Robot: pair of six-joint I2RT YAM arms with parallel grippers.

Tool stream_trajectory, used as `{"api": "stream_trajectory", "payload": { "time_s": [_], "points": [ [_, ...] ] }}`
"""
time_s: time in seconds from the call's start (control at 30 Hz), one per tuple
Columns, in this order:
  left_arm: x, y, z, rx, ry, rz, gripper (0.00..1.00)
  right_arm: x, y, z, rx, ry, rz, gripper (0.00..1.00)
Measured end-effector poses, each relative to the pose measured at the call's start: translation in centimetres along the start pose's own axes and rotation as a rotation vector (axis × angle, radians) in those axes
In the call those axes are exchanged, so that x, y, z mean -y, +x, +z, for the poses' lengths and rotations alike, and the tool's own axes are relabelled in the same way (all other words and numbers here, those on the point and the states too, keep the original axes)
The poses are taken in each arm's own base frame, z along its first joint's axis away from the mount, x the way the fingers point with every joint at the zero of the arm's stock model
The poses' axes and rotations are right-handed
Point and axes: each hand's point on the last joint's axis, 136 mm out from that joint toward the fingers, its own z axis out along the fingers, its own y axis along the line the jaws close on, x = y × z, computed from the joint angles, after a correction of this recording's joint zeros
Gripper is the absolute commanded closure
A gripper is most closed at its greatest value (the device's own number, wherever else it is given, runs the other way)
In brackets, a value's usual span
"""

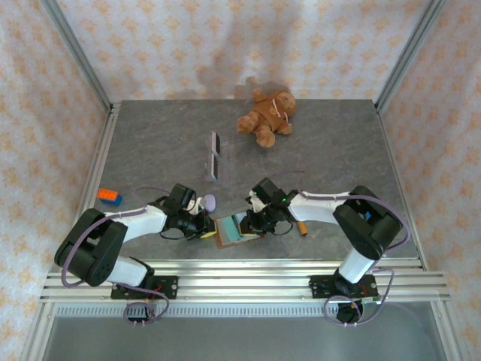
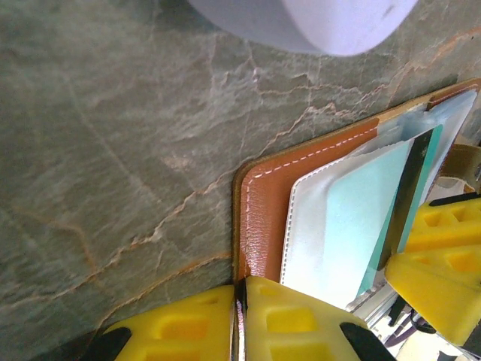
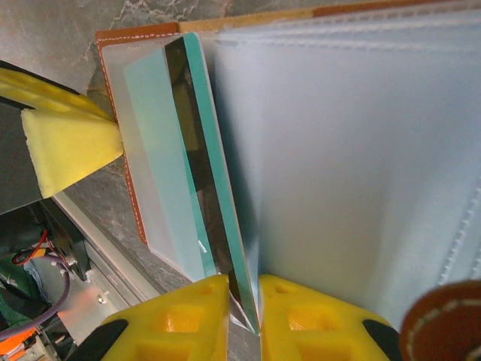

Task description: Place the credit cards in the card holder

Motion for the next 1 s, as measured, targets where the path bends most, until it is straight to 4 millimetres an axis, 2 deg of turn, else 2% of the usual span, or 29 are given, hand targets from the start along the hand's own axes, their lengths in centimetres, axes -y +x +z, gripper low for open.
{"api": "stream_trajectory", "payload": {
  "time_s": [0.33,0.7,0.8,0.9,1.0],
  "points": [
    [0.0,0.0,0.0,-0.002,0.004,-0.001,0.89,-2.2,1.2,1.9,-0.081,0.025,-0.06,0.77],
    [0.0,0.0,0.1,0.0,0.006,0.002,0.89,-1.2,1.7,0.6,-0.111,0.148,-0.123,0.69],
    [0.0,0.0,0.1,-0.004,0.006,0.0,0.89,-0.8,1.8,0.3,-0.116,0.177,-0.13,0.71],
    [0.0,0.0,0.2,-0.006,0.006,-0.001,0.89,-0.6,1.7,0.2,-0.116,0.193,-0.135,0.83],
    [0.0,0.0,0.2,-0.006,0.005,-0.001,0.89,-0.6,1.5,0.1,-0.106,0.205,-0.143,0.85]
  ]
}}
